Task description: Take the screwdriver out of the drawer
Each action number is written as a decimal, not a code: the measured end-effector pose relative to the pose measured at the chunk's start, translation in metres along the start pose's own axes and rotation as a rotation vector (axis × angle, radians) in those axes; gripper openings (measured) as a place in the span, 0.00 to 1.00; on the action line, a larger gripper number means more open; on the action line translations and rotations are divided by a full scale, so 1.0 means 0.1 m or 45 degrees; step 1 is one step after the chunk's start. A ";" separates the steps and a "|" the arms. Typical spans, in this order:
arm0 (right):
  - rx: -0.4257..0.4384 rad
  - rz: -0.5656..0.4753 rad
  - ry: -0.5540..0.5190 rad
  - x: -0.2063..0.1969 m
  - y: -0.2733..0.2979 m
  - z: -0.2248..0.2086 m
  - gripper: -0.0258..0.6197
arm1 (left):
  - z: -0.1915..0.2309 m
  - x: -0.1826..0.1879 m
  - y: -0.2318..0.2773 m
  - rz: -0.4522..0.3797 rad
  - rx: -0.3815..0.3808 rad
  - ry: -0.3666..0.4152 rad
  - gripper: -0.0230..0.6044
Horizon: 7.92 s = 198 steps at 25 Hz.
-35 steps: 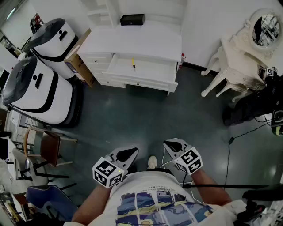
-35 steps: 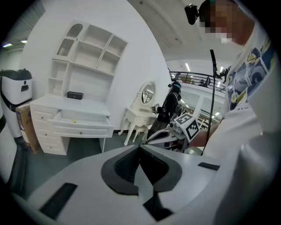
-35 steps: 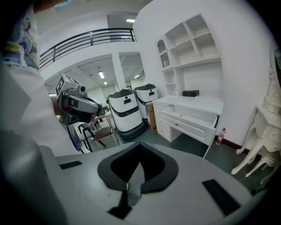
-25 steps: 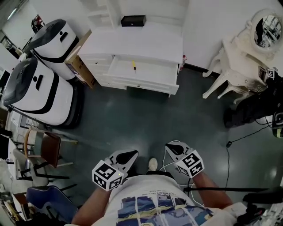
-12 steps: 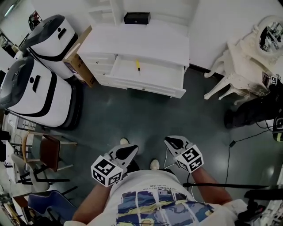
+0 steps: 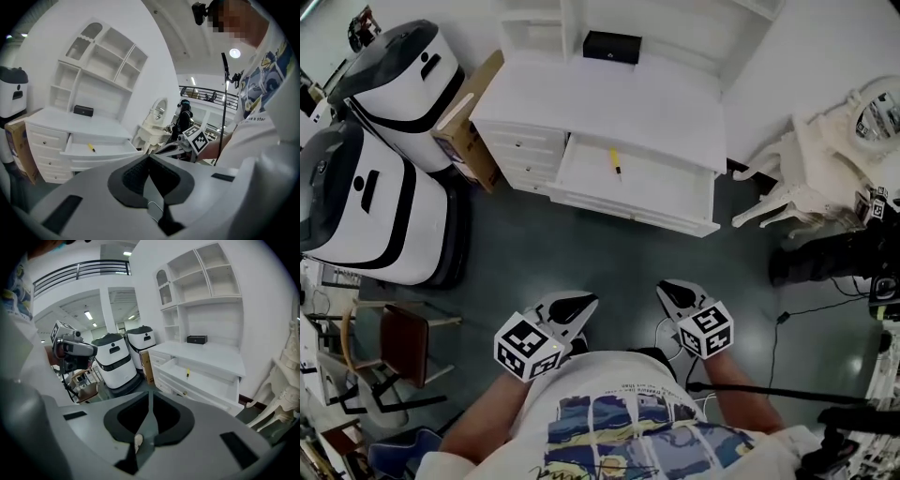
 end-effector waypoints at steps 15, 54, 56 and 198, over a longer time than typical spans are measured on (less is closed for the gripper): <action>-0.091 0.060 0.106 0.96 1.37 -0.74 0.20 | 1.21 0.17 -0.37 -0.050 0.125 -0.131 0.06; -0.173 0.569 0.077 1.26 4.47 -2.66 0.26 | 2.33 1.22 0.19 0.051 0.608 -0.421 0.06; -0.200 0.582 0.078 1.28 4.44 -2.66 0.26 | 2.34 1.22 0.16 0.047 0.616 -0.422 0.06; -0.045 0.032 -0.138 1.22 1.11 0.32 0.18 | 0.84 -0.22 -1.10 -0.123 0.261 -0.109 0.06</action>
Point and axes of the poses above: the fingertips, and each gripper's own axes: y forward along the fingers, z to its left, x out of its top, the point moved 9 cm from there along -y, backward along the fingers, and after that the axes turned 6 degrees about z, right-handed, at the moved point
